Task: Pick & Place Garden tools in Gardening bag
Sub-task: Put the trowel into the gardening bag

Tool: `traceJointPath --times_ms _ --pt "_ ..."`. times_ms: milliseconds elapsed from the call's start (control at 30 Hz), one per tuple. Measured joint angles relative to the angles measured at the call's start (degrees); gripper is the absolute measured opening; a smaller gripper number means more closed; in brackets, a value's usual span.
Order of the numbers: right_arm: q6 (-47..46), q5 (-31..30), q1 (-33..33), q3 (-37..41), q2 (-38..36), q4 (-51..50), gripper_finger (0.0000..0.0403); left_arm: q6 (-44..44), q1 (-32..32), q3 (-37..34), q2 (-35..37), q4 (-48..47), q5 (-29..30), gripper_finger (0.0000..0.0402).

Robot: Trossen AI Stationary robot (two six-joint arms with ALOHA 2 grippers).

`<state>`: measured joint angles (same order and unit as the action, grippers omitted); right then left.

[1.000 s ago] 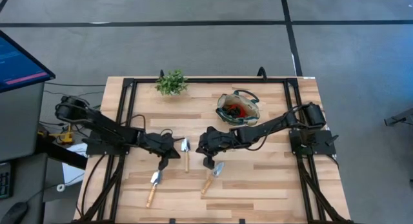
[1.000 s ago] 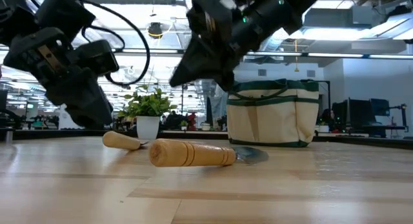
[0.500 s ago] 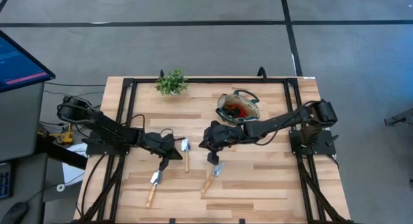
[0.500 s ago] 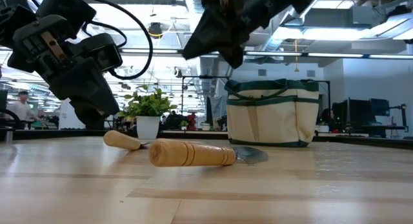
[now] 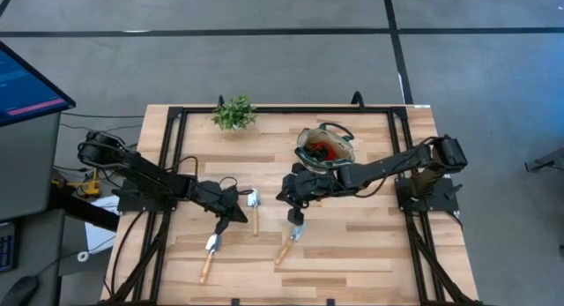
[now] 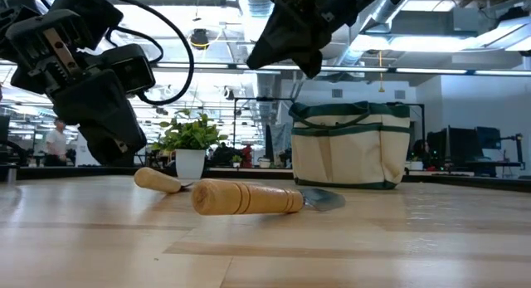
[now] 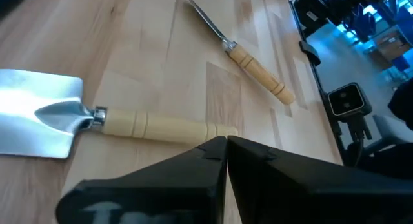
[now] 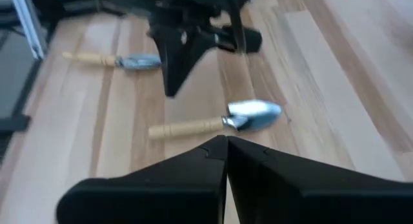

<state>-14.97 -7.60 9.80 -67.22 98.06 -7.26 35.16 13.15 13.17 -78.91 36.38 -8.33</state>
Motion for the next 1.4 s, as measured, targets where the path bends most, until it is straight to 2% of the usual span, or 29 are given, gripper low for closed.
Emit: traceJointPath --times_ms 233,333,600,1000,1400 --pt "0.58 -2.79 -0.02 0.00 0.02 -1.75 0.0000 1.72 -0.02 0.00 0.00 -0.99 0.06 0.0002" --pt "1.12 -2.99 -0.04 0.00 0.02 -1.80 0.0000 1.77 -0.02 0.00 -0.55 -1.40 2.44 0.0002" --pt "2.06 -2.99 -0.17 0.00 0.02 -1.08 0.0000 4.05 -0.03 1.50 -8.78 -1.34 7.98 0.0002" --pt "2.04 -4.50 -0.08 0.00 0.04 -2.02 0.0000 -4.31 -3.12 12.40 -20.23 -0.91 7.91 0.0001" --pt "1.43 -4.45 1.12 0.00 0.07 -4.53 0.0000 -12.69 -10.20 13.90 -21.24 -1.24 4.83 0.0001"
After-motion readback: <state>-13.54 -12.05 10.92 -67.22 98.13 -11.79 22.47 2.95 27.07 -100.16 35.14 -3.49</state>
